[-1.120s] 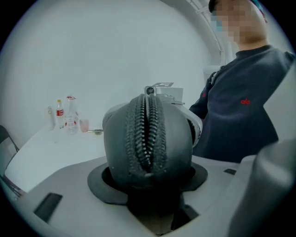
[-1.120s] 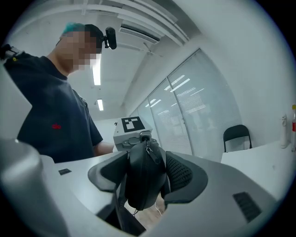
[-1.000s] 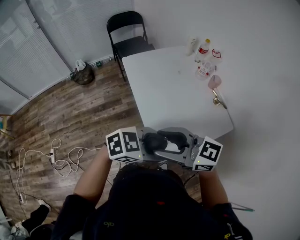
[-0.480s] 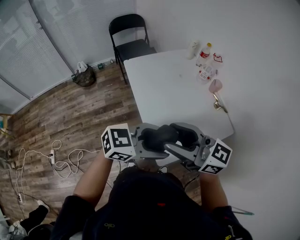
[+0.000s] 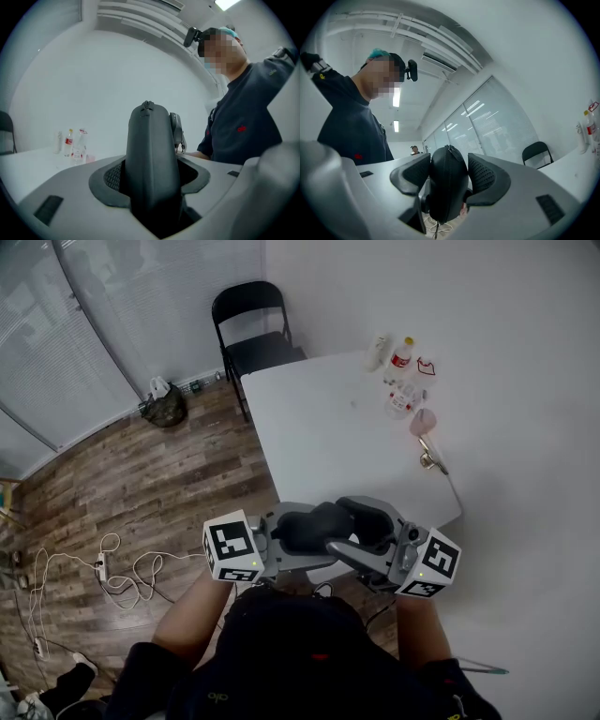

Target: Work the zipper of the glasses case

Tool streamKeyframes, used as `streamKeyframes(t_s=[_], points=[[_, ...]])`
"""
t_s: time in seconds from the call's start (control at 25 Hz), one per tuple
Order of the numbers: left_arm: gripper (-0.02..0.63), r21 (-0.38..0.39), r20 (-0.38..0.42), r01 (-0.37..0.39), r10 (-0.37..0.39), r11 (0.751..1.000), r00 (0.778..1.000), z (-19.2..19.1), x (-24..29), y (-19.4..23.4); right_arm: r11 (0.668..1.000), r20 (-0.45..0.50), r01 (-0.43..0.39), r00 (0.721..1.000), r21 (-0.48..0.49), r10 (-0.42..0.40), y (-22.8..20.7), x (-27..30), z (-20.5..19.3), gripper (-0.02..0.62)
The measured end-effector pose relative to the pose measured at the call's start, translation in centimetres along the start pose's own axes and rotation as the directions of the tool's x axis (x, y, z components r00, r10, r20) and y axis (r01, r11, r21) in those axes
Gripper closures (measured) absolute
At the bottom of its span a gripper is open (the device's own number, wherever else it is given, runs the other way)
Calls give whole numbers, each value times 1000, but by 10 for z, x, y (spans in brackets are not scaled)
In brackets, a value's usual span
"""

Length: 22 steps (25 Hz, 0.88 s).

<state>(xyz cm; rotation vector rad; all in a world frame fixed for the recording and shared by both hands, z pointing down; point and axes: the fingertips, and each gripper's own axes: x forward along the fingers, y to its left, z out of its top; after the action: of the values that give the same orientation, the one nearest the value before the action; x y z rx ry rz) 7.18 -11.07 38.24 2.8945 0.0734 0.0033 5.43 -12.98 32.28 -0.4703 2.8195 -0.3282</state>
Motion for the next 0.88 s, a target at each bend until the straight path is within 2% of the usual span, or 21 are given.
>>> streamKeyframes(t_s=[0.08, 0.16, 0.28, 0.36, 0.44, 0.52, 0.6, 0.68, 0.76, 0.88], points=[[331, 101, -35, -46, 49, 994, 998, 1, 0, 2, 999, -11, -24, 1000, 39, 25, 1, -3, 3, 344], [331, 198, -73, -87, 103, 976, 992, 3, -1, 9, 994, 25, -40, 999, 97, 38, -5, -13, 14, 344], [331, 330, -143, -97, 151, 939, 978, 4, -7, 18, 984, 47, -46, 998, 170, 39, -13, -27, 22, 344], [331, 413, -211, -74, 174, 908, 962, 4, -16, 21, 962, 42, -39, 999, 271, 29, -22, -34, 16, 344], [331, 467, -312, -15, 180, 884, 933, -1, -26, 25, 900, 58, -48, 998, 433, 26, -31, -40, 2, 344], [331, 486, -425, 62, 173, 872, 889, -5, -33, 29, 808, 98, -86, 995, 583, 34, -36, -44, -18, 344], [331, 481, -521, 134, 160, 867, 839, -8, -35, 33, 725, 141, -122, 989, 678, 34, -38, -45, -38, 344], [331, 462, -587, 183, 145, 868, 796, -9, -38, 35, 663, 179, -159, 983, 732, 39, -36, -39, -53, 345], [331, 445, -631, 214, 136, 870, 764, -11, -42, 36, 626, 220, -206, 974, 753, 56, -30, -29, -58, 345], [331, 423, -683, 247, 128, 872, 719, -21, -44, 38, 614, 281, -269, 956, 742, 79, -22, -24, -56, 373]])
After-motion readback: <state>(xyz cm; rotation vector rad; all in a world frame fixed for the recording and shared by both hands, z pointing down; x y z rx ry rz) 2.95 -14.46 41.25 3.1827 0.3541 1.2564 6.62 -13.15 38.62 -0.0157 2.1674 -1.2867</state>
